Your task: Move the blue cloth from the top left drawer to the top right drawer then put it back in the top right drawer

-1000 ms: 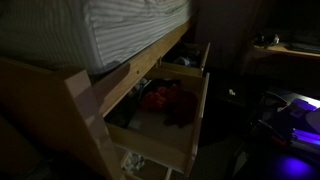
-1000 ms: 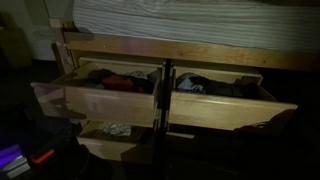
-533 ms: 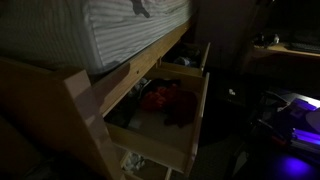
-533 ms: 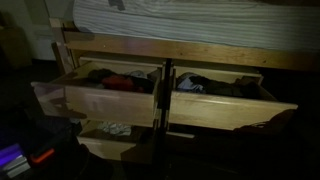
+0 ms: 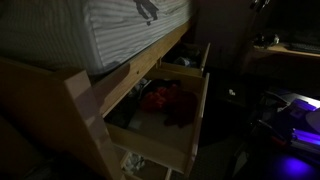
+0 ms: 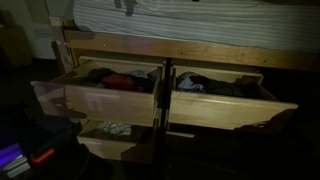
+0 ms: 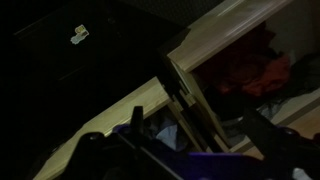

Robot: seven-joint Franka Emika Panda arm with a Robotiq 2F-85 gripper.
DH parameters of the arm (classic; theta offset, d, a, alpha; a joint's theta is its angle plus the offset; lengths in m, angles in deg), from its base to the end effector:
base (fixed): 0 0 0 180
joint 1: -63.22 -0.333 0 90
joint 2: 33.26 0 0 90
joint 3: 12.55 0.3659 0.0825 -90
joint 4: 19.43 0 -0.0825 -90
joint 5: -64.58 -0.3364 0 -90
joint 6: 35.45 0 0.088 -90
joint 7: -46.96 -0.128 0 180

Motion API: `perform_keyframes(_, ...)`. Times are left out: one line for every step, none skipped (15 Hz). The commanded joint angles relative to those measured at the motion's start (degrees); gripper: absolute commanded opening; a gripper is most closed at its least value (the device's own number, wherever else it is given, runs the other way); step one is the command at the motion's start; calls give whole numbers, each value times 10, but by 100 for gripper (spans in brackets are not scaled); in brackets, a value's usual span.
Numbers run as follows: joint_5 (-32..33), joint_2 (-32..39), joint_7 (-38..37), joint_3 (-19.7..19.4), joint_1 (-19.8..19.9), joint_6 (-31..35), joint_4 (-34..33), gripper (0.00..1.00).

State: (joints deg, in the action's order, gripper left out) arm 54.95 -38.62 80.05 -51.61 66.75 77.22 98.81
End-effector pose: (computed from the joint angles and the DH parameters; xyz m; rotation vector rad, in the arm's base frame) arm 0.3578 -0.3227 0.5135 -2.9331 0.3387 -0.1626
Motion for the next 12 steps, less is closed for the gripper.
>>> perform_keyframes(-39, 15, 101, 51, 39, -43, 9, 100)
perform_keyframes(-57, 31, 133, 62, 43, -43, 10, 100)
perform_keyframes(-69, 44, 159, 74, 47, -50, 10, 100)
perform_keyframes(-84, 68, 188, 86, 53, -56, 5, 100)
perform_keyframes(-97, 90, 215, 99, 60, -66, -4, 100)
perform_keyframes(-108, 118, 238, 116, 70, -79, -15, 100)
perform_keyframes(-92, 152, 235, 137, 79, -89, -32, 100)
perform_keyframes(-45, 173, 190, 151, 84, -39, -31, 100)
perform_keyframes(-25, 196, 176, 165, 90, -23, -41, 100)
perform_keyframes(-3, 216, 155, 178, 94, 19, -45, 100)
perform_keyframes(19, 236, 139, 190, 97, 57, -48, 100)
perform_keyframes(40, 254, 126, 201, 101, 103, -50, 100)
